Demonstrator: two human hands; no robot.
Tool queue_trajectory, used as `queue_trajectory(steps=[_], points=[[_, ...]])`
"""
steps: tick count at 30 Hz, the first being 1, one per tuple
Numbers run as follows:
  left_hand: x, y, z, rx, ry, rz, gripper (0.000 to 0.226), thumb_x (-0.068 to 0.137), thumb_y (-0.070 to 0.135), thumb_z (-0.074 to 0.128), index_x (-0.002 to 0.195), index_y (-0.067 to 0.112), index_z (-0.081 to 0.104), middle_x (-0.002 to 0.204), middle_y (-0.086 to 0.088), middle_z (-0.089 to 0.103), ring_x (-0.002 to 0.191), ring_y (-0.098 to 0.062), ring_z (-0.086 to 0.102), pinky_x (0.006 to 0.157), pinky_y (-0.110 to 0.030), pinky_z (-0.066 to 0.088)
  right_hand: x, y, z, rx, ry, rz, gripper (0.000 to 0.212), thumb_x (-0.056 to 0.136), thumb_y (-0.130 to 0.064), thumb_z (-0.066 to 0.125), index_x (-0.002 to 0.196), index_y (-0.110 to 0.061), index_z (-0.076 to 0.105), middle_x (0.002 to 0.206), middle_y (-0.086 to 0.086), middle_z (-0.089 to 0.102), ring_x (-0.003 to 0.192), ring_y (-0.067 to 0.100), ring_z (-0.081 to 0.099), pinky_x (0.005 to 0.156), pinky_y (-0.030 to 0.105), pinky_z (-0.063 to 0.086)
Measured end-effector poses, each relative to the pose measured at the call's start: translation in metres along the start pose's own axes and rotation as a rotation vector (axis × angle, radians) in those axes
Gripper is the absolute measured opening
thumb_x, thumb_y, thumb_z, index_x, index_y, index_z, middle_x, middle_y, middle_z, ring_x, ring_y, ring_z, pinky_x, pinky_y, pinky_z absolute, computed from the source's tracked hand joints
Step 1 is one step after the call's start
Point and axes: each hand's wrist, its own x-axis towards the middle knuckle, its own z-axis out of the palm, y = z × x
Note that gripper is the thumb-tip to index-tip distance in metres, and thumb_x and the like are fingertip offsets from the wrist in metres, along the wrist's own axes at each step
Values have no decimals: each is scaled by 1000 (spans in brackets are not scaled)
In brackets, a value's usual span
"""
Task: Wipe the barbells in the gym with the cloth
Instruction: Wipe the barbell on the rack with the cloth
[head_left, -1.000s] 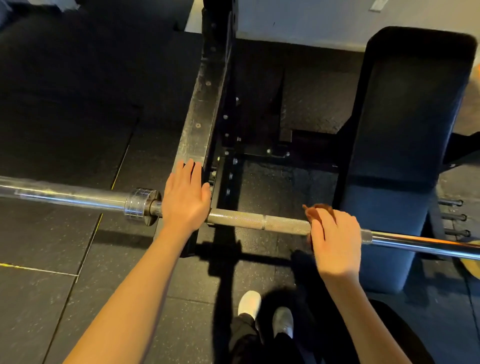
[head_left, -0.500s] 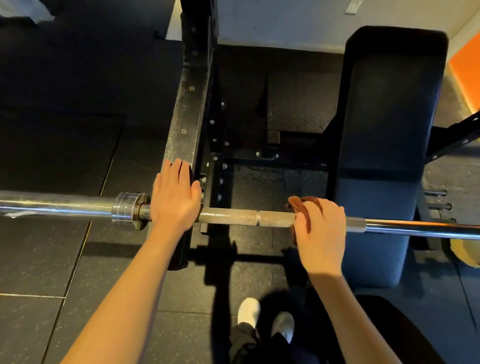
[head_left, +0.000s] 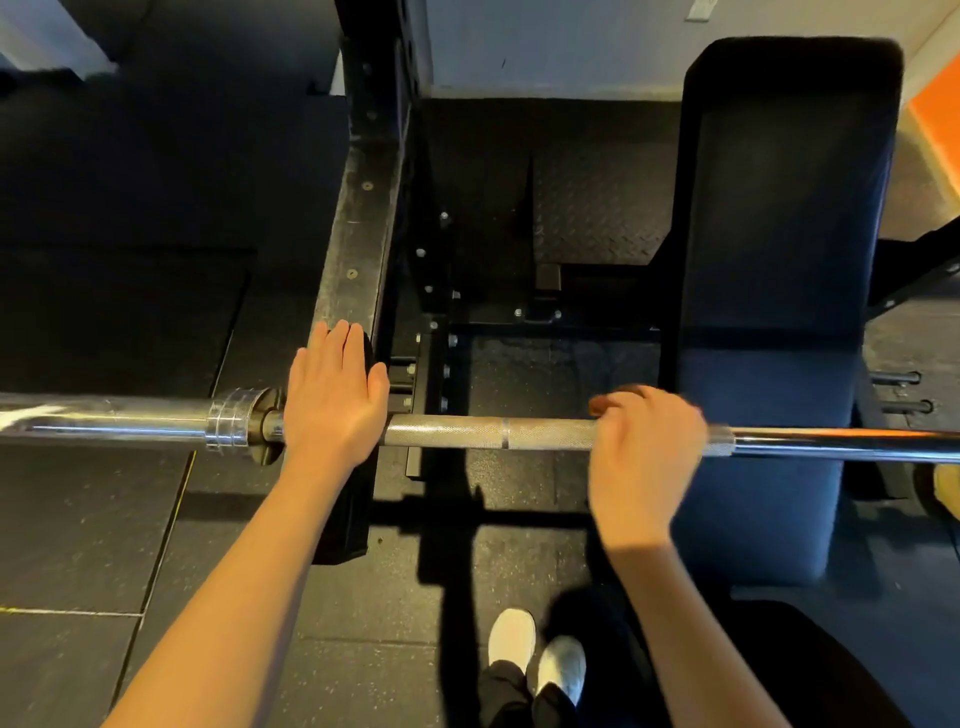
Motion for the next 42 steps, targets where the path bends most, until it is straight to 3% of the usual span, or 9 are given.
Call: queue_trajectory(steps=[8,11,14,18,21,27,34,39,42], points=[[6,3,-2,-48,40,-5,31,94,34,32,107,11,48,108,-5,50,107,-28,47,93,-49,43,6,5,2,6,-240,-513,36,91,-26,40,112,-23,70,107,-7,65,93,17,58,80,35,43],[7,2,-1,-65,39,-15,41,93,37,27,115,9,47,113,-8,51,114,-32,47,98,-51,42,10,35,-10,26,-122,-246,40,93,-25,35,109,-22,72,104,-6,64,95,17,54,94,36,38],[7,2,0,-73,36,-32,43,93,36,26,116,7,47,114,-10,52,114,-34,47,99,-52,41,1,-6,6,27,-36,-54,38,90,-21,36,92,-14,74,90,0,66,84,21,56,84,38,41],[7,2,-1,-114,53,-25,42,92,34,26,117,7,46,113,-9,51,113,-32,47,95,-50,42,-22,-88,38,80,-122,-301,20,89,-17,53,96,-16,71,92,-3,67,83,17,61,79,32,46],[9,1,-3,-154,33,-24,41,92,33,25,117,8,46,113,-7,50,117,-33,46,97,-48,42,-14,-81,31,91,-219,-430,33,93,-28,40,102,-21,71,96,-7,68,87,14,62,77,31,47],[13,0,-5,-275,37,9,36,89,37,23,109,15,44,105,3,45,120,-21,42,93,-32,39,-10,-67,23,67,-22,-84,34,88,-20,40,78,-15,72,78,-1,65,75,22,59,70,39,42],[24,-12,-10,-281,-39,54,28,90,25,32,111,11,45,115,-8,49,126,-35,42,107,-51,34,-14,-114,49,28,-282,-403,34,95,-30,37,101,-26,71,89,-13,64,85,7,56,79,25,36],[30,-28,-7,-175,-69,123,36,94,27,32,121,8,45,122,-10,49,125,-33,43,110,-49,32,3,-75,29,-12,-95,-50,33,87,-22,42,72,-20,71,75,-7,63,76,15,56,90,44,43],[36,-25,-6,-192,-58,120,43,94,30,28,127,7,44,129,-10,48,135,-30,36,116,-48,25,-6,-123,50,20,-154,-106,45,92,-29,34,71,-21,72,69,-7,64,67,12,57,75,29,42]])
